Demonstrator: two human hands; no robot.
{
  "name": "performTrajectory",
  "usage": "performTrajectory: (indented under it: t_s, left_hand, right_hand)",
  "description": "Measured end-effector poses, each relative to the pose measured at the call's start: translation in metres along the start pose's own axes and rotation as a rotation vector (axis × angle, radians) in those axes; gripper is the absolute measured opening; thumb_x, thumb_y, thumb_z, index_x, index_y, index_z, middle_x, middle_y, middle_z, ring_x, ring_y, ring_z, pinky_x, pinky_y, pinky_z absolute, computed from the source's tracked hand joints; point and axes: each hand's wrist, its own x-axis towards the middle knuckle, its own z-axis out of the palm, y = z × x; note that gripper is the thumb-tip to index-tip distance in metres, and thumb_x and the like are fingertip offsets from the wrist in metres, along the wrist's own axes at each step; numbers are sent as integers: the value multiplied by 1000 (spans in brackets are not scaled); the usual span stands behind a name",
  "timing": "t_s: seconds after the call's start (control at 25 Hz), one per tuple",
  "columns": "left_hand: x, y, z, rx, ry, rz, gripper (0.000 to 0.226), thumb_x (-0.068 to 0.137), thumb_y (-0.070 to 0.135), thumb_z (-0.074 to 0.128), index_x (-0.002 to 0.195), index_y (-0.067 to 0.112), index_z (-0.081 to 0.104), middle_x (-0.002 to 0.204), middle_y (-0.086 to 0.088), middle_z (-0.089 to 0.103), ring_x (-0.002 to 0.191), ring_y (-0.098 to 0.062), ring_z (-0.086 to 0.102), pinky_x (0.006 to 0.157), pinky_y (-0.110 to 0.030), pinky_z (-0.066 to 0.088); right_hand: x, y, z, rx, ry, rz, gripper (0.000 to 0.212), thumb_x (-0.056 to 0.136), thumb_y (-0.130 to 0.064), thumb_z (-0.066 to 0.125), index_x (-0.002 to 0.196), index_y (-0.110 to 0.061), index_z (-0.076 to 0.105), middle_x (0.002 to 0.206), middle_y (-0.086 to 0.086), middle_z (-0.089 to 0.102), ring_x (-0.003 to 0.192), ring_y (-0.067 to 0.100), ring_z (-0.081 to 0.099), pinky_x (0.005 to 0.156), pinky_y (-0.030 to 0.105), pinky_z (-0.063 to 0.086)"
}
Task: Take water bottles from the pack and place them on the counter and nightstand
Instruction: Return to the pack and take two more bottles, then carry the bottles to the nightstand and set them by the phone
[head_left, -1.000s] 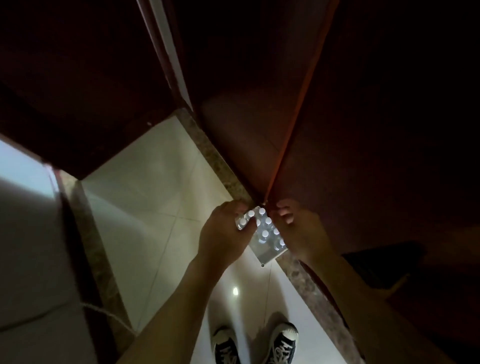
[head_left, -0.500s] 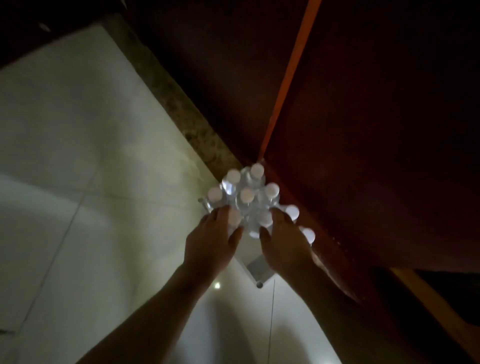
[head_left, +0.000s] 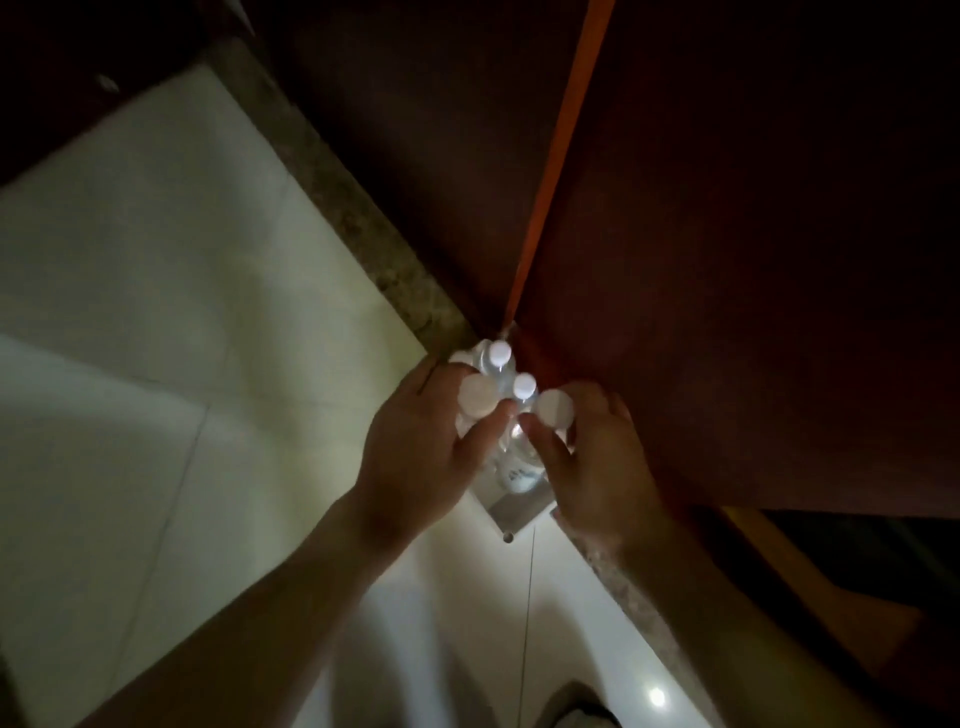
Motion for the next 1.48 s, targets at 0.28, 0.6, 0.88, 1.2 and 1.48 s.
performTrajectory:
  t_s: [0.28, 0.6, 0.88, 1.2, 1.48]
  left_hand:
    - [140, 301, -299, -389, 189, -41, 19, 83, 39, 60, 83, 20, 61, 79, 0, 62, 72, -7, 60, 65, -8, 42]
    - [213, 610, -518, -622, 169, 457, 18, 83, 33, 65, 82, 16, 62, 84, 4, 52, 74, -3, 56, 69, -13, 42]
    - [153, 788, -553, -843, -48, 815, 19, 85, 36, 63, 80, 18, 61, 80, 4, 58, 73, -6, 59, 65, -14, 43]
    - [-41, 954, -497, -1231, -671, 878, 20, 85, 36, 70, 78, 17, 66, 70, -6, 71, 65, -23, 69, 59, -43, 57]
    - [-283, 1080, -478, -1346, -1214, 979, 16, 88, 28, 70, 76, 17, 69, 66, -3, 72, 57, -14, 65, 54, -29, 52]
  right_hand:
    - [-18, -296, -329, 467, 269, -90, 16, 78, -52, 62, 91, -43, 64, 85, -9, 72, 79, 8, 70, 71, 32, 55]
    - [-112, -552, -619, 433, 669, -428, 11, 89, -49, 55, 90, -38, 57, 93, -1, 69, 84, 15, 67, 76, 39, 55]
    - [-272, -575, -726, 411, 1028, -380, 22, 89, -42, 56, 89, -20, 60, 79, 1, 69, 70, 15, 66, 64, 31, 56]
    - [-524, -520, -788, 156, 1494, -60, 33, 85, -49, 56, 84, -17, 59, 76, 14, 64, 70, 26, 61, 70, 53, 52]
    - [-785, -488, -795, 93, 1828, 142, 28, 88, -41, 58, 88, -14, 62, 79, 21, 67, 74, 40, 68, 68, 52, 61]
